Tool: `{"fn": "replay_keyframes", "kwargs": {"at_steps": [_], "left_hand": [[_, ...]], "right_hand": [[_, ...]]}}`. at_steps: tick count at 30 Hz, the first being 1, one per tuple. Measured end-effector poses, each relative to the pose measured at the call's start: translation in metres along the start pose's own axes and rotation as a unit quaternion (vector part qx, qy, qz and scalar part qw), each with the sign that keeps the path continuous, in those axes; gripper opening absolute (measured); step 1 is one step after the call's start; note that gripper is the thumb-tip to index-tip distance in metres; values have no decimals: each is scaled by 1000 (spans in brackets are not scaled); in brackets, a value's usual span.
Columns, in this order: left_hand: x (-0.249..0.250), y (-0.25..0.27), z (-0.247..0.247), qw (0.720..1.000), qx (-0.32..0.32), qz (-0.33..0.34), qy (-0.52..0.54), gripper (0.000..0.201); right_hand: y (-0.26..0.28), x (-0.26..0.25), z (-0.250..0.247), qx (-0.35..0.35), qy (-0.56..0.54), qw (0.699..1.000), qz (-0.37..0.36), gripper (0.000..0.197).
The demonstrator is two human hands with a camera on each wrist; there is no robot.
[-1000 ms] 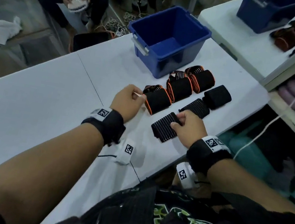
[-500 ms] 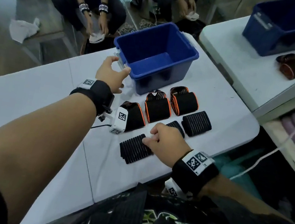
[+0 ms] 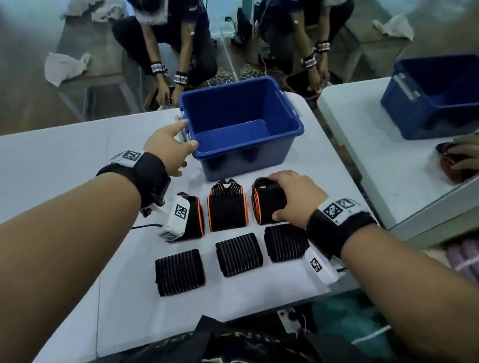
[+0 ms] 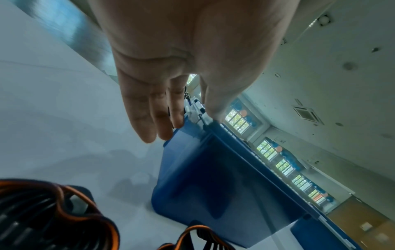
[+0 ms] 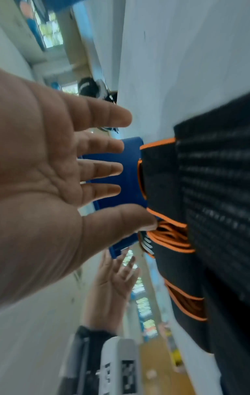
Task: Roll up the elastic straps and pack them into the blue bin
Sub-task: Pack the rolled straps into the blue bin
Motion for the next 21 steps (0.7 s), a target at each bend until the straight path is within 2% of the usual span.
{"fn": "replay_keyframes", "kwargs": {"at_steps": [4, 7, 10, 15, 18, 21], "left_hand": [[4, -1, 3, 1000, -1, -5, -13, 56], [1, -3, 2, 1000, 1, -14, -19, 56], [-5, -4, -1, 1000, -6, -20, -22, 58], [-17, -5, -8, 1000, -4, -13, -2, 58], [-18, -4, -8, 1000, -2, -2, 23, 59], [-16, -5, -6, 999, -2, 8, 41, 59]], "right_hand": [[-18, 4, 2, -61, 48, 997, -3, 81], [-28, 7, 2, -93, 50, 994, 32, 74], [-33, 10, 5, -93, 31, 994, 48, 75], [-39, 6, 11, -90, 48, 995, 19, 90], [-42, 0, 12, -105, 75, 991, 22, 72], [-43, -2, 12, -107, 86, 990, 31, 65]]}}
Point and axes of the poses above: each hand's wrist, its own y-axis away from the middle knuckle, its own z-axis out of the palm, x = y × z, the point moved 1 cm from there along -y, towards the middle knuckle, and after that the axes turned 12 degrees about -y, right-handed, at the moved point
